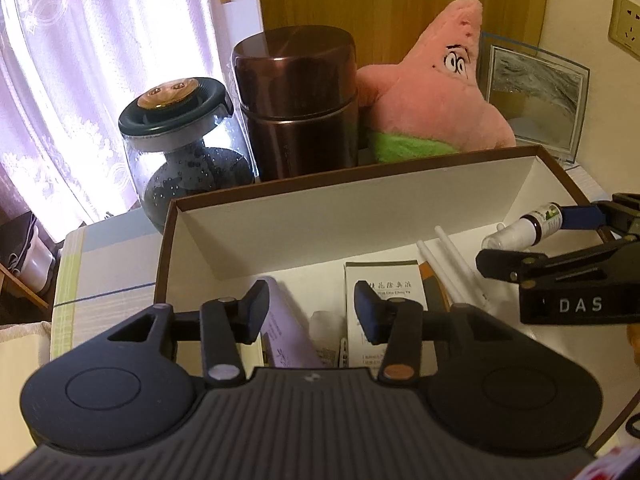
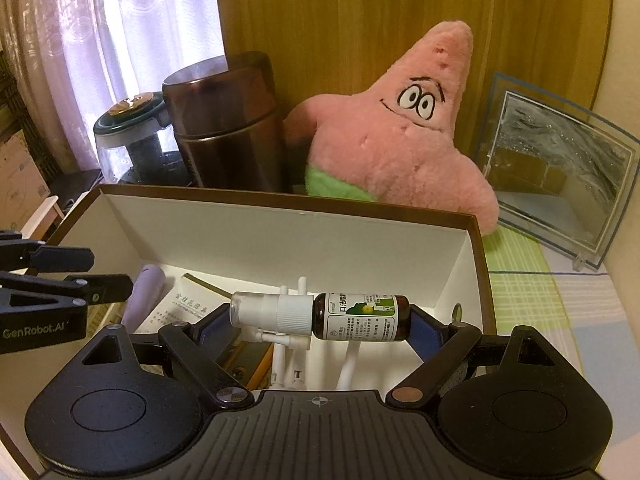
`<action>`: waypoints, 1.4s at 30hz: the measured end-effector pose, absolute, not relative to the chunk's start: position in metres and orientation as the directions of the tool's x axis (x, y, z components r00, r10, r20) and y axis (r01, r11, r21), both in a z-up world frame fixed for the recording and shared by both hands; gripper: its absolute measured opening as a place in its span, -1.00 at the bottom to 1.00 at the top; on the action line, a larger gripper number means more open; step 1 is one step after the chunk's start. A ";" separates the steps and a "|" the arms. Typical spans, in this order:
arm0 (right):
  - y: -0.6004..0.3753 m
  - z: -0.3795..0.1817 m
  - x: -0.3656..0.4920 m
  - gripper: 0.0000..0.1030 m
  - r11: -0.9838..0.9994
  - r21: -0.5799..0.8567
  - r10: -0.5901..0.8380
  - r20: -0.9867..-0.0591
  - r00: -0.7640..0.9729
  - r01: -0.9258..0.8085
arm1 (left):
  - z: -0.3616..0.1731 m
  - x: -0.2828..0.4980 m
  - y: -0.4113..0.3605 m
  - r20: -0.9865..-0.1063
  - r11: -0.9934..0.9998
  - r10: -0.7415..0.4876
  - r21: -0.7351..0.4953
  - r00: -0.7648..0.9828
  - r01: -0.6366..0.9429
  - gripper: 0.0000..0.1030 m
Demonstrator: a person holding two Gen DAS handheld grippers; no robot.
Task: Organize rigid objects
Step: 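Lower both tools into the box and open them to drop tube and bottle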
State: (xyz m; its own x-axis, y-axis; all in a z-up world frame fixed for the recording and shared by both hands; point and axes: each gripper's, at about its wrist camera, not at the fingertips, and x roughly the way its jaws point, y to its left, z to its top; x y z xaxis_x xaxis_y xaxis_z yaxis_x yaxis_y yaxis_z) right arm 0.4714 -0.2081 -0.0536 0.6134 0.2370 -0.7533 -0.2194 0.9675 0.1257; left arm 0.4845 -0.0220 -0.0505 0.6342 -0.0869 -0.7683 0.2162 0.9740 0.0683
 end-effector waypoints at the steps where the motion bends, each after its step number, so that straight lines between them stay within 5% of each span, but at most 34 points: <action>1: -0.208 -0.054 0.471 0.67 0.968 0.127 0.238 -0.751 0.616 -0.218 | -0.051 0.484 -0.022 -0.769 0.974 -0.086 0.068 0.633 0.216 -0.16; 11: -0.214 -0.050 0.465 0.71 0.966 0.156 0.255 -0.711 0.655 -0.206 | -0.051 0.471 -0.021 -0.772 0.976 -0.095 0.052 0.629 0.211 0.09; 42: -0.235 -0.021 0.392 0.78 0.946 0.207 0.322 -0.690 0.648 -0.249 | -0.006 0.399 -0.030 -0.709 0.988 -0.106 0.002 0.698 0.152 0.32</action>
